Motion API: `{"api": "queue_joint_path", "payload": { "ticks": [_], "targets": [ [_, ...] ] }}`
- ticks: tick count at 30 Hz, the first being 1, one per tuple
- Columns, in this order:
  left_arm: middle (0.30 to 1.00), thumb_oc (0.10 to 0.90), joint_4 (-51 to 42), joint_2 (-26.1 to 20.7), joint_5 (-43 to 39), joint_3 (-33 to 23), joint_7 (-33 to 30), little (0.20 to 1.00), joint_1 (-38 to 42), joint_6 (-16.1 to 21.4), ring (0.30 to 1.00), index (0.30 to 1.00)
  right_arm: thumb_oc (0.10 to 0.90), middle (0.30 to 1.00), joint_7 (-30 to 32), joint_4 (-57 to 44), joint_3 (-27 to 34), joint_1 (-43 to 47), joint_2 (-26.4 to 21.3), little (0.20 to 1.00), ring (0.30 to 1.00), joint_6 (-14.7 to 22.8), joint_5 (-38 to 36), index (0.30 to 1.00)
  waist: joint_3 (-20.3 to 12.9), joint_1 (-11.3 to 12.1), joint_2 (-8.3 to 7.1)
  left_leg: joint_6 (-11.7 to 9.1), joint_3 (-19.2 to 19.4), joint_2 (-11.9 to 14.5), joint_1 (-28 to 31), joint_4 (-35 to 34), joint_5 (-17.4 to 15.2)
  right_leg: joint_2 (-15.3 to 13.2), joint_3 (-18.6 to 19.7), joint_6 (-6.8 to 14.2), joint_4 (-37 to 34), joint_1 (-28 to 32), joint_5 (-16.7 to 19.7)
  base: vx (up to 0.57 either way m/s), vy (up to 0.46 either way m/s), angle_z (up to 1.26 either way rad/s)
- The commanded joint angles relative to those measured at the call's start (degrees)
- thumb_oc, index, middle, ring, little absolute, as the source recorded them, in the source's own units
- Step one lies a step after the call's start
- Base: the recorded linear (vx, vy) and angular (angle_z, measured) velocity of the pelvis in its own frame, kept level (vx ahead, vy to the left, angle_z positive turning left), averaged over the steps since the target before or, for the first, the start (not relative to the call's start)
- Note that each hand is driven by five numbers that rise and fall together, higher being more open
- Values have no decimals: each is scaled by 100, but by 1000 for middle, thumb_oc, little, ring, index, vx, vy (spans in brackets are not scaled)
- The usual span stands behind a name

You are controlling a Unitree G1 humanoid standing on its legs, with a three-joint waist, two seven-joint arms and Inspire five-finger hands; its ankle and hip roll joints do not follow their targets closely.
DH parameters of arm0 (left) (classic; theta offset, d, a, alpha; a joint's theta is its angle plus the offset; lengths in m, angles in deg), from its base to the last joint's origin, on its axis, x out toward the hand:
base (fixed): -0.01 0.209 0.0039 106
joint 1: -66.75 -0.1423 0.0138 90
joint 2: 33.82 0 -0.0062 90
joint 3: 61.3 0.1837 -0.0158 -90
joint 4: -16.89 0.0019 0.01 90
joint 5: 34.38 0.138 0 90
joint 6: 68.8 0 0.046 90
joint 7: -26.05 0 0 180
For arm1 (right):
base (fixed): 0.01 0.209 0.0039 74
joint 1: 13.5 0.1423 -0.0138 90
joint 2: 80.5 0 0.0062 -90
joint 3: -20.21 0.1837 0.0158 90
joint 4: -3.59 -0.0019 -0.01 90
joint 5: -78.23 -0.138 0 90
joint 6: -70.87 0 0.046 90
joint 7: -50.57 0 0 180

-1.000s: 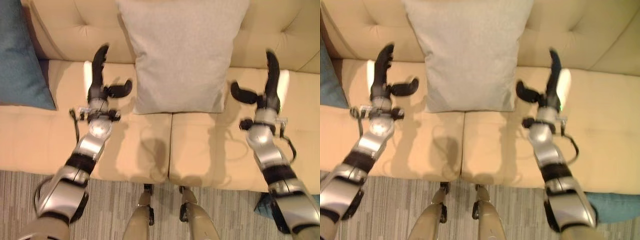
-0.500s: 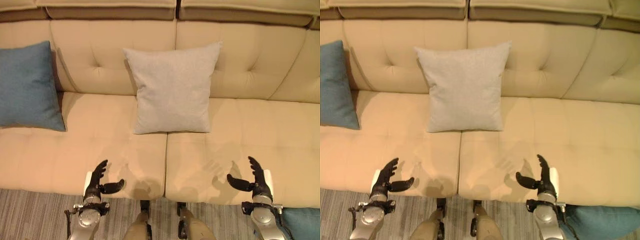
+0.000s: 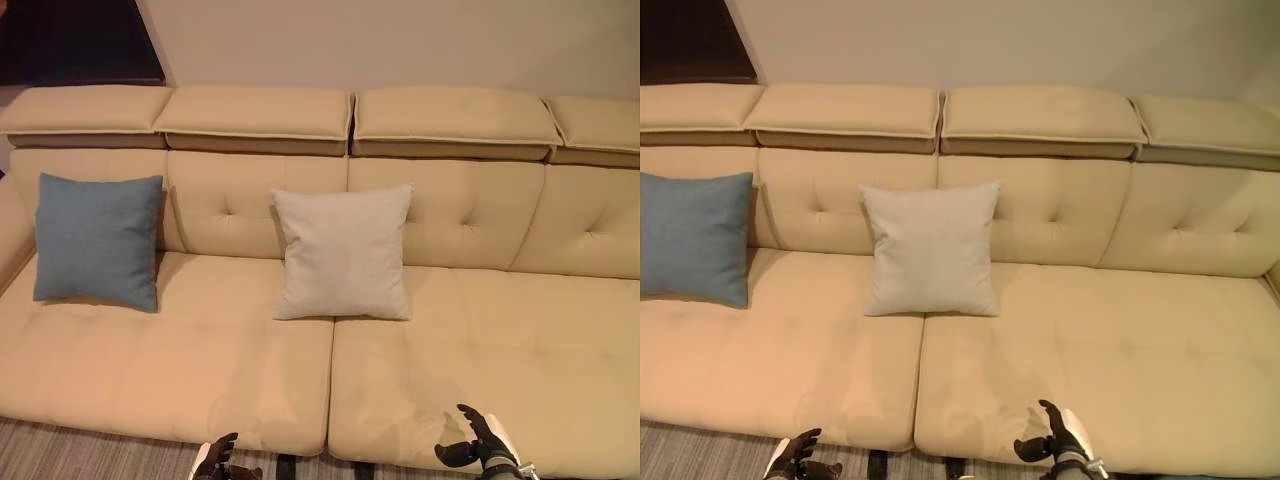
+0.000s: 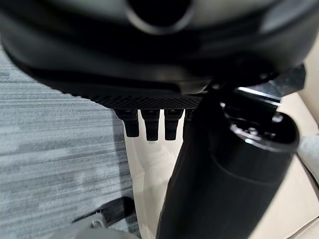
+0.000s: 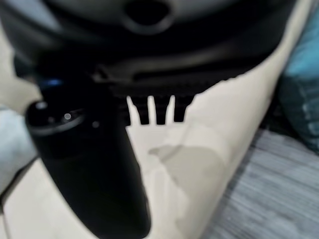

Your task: Pick up all the scattered cushions and arrange them neatly on the sofa.

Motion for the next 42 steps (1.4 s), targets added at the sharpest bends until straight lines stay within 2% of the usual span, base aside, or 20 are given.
{"api": "queue_joint_path", "payload": {
  "ticks": [1,3,6,7,11,13,15,16,19,21,24,25,30,34,35,37,39,42],
  "targets": [
    [900,800,-409,-100,93,-46,-60,900,174,278,900,900,800,900,117,-118,46,235,-122,900,900,79,-29,900,-78,-75,-93,221,-170,-149,493,619,-978,91,287,748,366,-66,-458,-158,144,-42],
    [900,800,-492,-77,47,10,-103,900,222,291,900,900,800,900,114,-82,34,264,-95,900,900,39,-64,900,-102,-129,-27,263,-351,-198,678,410,-1082,116,361,794,443,-303,-343,-153,146,-28],
    [900,800,-541,-75,-32,71,-146,900,322,312,900,900,800,900,177,94,16,359,-77,900,900,-20,-32,900,-104,-195,-25,439,-375,-351,887,-178,-1376,66,479,937,496,-661,-100,-153,142,-5],
    [900,800,-539,-74,-32,71,-146,900,325,313,900,900,800,900,177,94,17,360,-78,900,900,-20,-32,900,-105,-189,-25,441,-370,-351,893,-192,-1369,67,485,938,498,-665,-99,-169,141,-26],
    [900,800,-342,-148,34,92,-196,900,520,315,900,900,800,900,230,400,-80,526,-4,900,900,-190,91,900,33,-175,-154,570,-315,-537,753,-496,-1241,-118,540,1286,310,-1126,331,-287,173,-24],
    [900,800,-221,-208,50,65,-196,900,538,297,900,900,800,900,236,501,-63,579,17,900,900,-228,52,900,113,-176,-167,616,-262,-514,612,-487,-1121,-132,569,1334,381,-1215,261,-261,77,-37],
    [900,800,-160,-238,75,38,-191,900,540,255,900,900,800,900,231,613,-73,604,34,900,900,-233,40,900,146,-150,-164,642,-220,-492,535,-491,-1062,-136,608,1285,559,-1199,145,-285,57,-19],
    [900,800,-33,-286,86,-13,-173,900,516,211,900,900,800,900,214,758,-104,616,43,900,900,-262,50,900,165,-39,-137,693,-127,-443,434,-543,-916,-141,515,1165,1049,-1059,-104,-367,74,-31],
    [900,800,136,-335,151,-62,-133,900,412,172,900,900,800,900,178,861,-70,540,85,900,900,-232,27,900,39,133,-81,716,-45,-321,385,-761,-712,-106,318,1031,1628,-692,-566,-223,31,-56],
    [900,800,188,-359,170,-93,-117,900,383,154,900,900,800,900,162,875,-39,506,114,900,900,-205,-14,900,-103,209,-107,696,60,-283,308,-822,-631,-92,254,1029,1617,-370,-708,-150,-30,-22],
    [900,800,158,-348,141,-106,-125,900,326,131,900,900,800,900,152,846,-27,489,163,900,900,-230,-46,900,-224,381,-196,641,279,-262,243,-888,-581,-120,55,1036,1186,24,-778,-106,-75,-30],
    [900,800,207,-330,135,-118,-112,900,330,136,900,900,800,900,154,881,-22,510,174,900,900,-230,-63,900,-279,377,-207,606,317,-239,250,-927,-565,-114,1,1051,1015,74,-799,-19,-99,-63],
    [900,800,242,-291,207,-17,-94,900,422,94,900,900,800,900,125,837,-36,500,208,900,900,-216,-164,900,-308,228,-190,517,426,-109,329,-884,-549,28,189,962,761,165,-824,-26,-117,-11],
    [900,800,193,-204,212,100,-39,900,492,59,900,900,800,900,137,921,-12,443,208,900,900,-226,-253,900,-195,121,-212,435,456,-34,282,-313,-714,118,330,844,590,299,-822,-40,-112,-2],
    [900,800,127,-141,131,143,-33,900,523,38,900,900,800,900,149,995,11,437,186,900,900,-264,-323,900,-119,110,-227,424,365,-27,204,15,-792,139,446,801,584,305,-797,-56,-41,-13],
    [900,800,61,-89,60,204,-34,900,557,44,900,900,800,900,160,1055,17,451,157,900,900,-291,-367,900,-55,140,-223,396,109,-81,117,202,-847,168,597,780,617,269,-773,-90,-7,-87],
    [900,800,-2,-5,4,287,-37,900,561,52,900,900,800,900,171,1183,51,426,131,900,900,-305,-442,900,-32,197,-210,350,-558,-235,74,292,-867,205,890,800,656,144,-693,-93,59,-68],
    [900,800,-73,80,-44,361,-24,900,649,44,900,900,800,900,170,1236,52,460,117,900,900,-352,-504,900,-20,225,-179,358,-1223,-400,110,196,-925,254,1229,859,672,-16,-605,-52,91,-138]
  ]
}}
